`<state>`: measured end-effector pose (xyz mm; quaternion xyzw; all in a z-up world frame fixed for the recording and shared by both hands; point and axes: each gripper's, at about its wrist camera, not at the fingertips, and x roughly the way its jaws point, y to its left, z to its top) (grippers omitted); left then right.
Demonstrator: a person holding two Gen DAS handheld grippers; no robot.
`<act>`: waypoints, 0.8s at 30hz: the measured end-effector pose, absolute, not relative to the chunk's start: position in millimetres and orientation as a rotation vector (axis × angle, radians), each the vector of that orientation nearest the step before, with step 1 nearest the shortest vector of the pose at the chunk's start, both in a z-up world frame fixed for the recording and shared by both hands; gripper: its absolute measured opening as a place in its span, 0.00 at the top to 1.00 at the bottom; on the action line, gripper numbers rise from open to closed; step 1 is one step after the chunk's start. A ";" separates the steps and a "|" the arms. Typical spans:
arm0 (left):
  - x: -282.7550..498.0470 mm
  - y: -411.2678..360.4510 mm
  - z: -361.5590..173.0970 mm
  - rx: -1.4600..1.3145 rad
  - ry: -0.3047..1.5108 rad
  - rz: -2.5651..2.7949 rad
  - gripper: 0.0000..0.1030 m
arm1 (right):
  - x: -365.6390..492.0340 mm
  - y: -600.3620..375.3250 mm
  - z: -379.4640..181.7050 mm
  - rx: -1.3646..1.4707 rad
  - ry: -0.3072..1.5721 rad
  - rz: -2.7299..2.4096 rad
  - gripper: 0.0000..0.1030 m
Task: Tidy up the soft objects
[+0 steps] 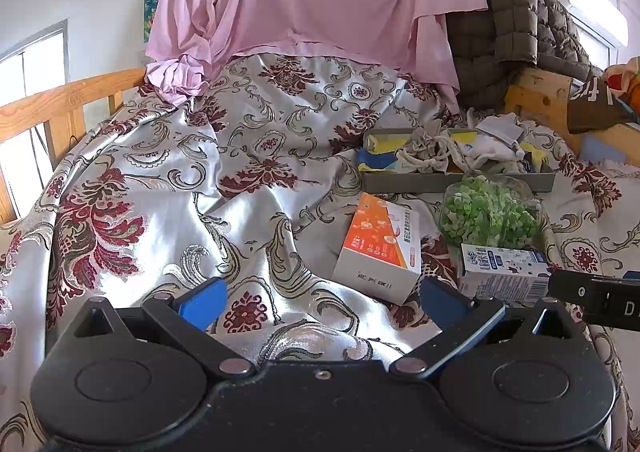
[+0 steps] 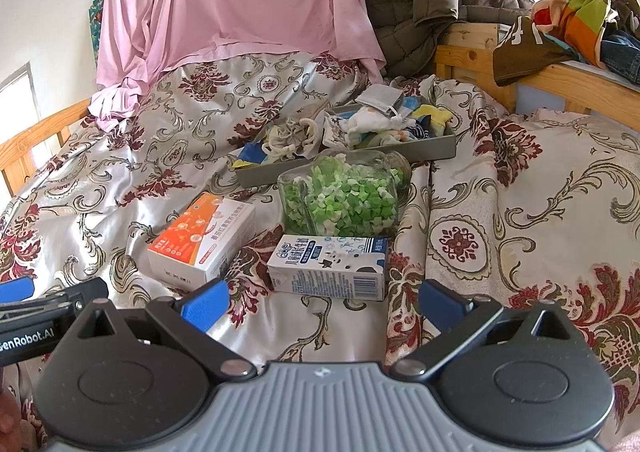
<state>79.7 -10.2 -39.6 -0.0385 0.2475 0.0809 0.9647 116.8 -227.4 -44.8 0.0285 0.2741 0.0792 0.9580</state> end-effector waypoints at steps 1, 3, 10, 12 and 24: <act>79.7 -10.4 -39.5 -0.078 0.501 0.164 0.01 | 116.6 -227.6 -45.4 0.057 0.556 0.161 0.00; 79.9 -10.4 -39.5 -0.077 0.499 0.164 0.01 | 116.6 -227.5 -45.2 0.058 0.556 0.161 0.00; 79.9 -10.0 -39.5 -0.078 0.500 0.162 0.01 | 116.8 -227.1 -45.0 0.057 0.557 0.160 0.00; 79.5 -9.9 -39.6 -0.078 0.500 0.162 0.01 | 116.8 -227.0 -44.6 0.057 0.557 0.160 0.00; 77.6 -6.9 -44.4 -0.079 0.502 0.160 0.01 | 114.9 -226.0 -47.0 0.056 0.558 0.160 0.00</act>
